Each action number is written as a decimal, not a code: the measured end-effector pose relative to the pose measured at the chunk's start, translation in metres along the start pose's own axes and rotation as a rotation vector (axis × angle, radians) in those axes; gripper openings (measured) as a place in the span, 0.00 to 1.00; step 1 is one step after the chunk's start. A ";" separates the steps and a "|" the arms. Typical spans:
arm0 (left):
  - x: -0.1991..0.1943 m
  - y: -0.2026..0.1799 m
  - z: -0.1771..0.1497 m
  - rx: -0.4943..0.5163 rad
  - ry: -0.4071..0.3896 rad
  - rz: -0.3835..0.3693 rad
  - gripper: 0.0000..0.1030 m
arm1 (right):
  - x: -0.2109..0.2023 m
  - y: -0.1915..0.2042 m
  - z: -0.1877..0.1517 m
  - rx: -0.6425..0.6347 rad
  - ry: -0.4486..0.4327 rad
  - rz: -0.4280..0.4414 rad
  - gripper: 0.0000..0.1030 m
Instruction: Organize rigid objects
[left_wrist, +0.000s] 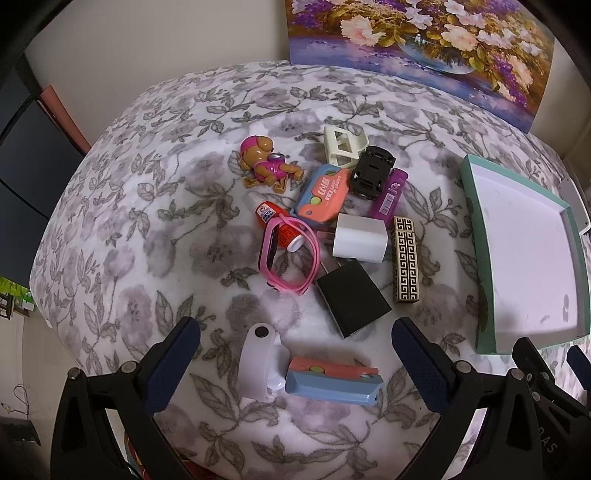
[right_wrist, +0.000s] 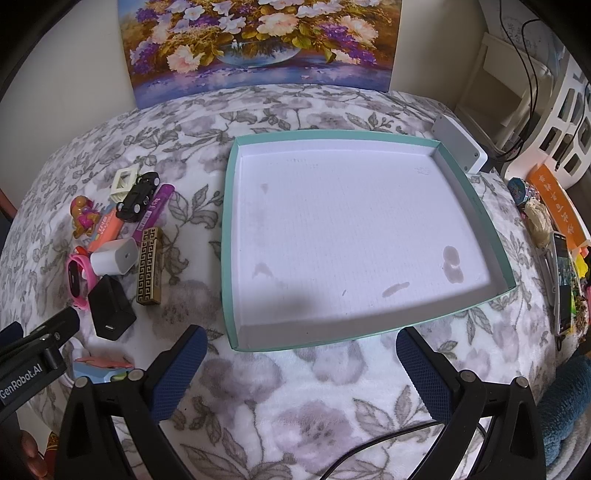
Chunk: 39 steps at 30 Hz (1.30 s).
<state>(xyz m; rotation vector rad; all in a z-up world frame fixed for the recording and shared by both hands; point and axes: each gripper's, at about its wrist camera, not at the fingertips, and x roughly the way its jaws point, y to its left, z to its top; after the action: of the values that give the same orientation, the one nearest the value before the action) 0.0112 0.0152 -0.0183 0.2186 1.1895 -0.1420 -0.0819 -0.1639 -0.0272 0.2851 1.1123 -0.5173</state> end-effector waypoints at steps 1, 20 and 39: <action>0.000 0.000 0.000 0.001 0.001 0.000 1.00 | 0.000 0.000 0.000 0.000 0.000 0.000 1.00; 0.003 0.004 -0.001 -0.009 0.020 -0.012 1.00 | 0.002 0.001 -0.002 -0.003 0.003 0.004 1.00; 0.018 0.070 0.001 -0.134 0.051 -0.032 1.00 | 0.002 0.051 -0.001 -0.080 0.046 0.215 1.00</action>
<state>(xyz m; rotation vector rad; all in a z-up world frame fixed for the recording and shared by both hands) 0.0344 0.0832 -0.0277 0.0859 1.2490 -0.0848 -0.0547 -0.1209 -0.0312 0.3434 1.1284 -0.2763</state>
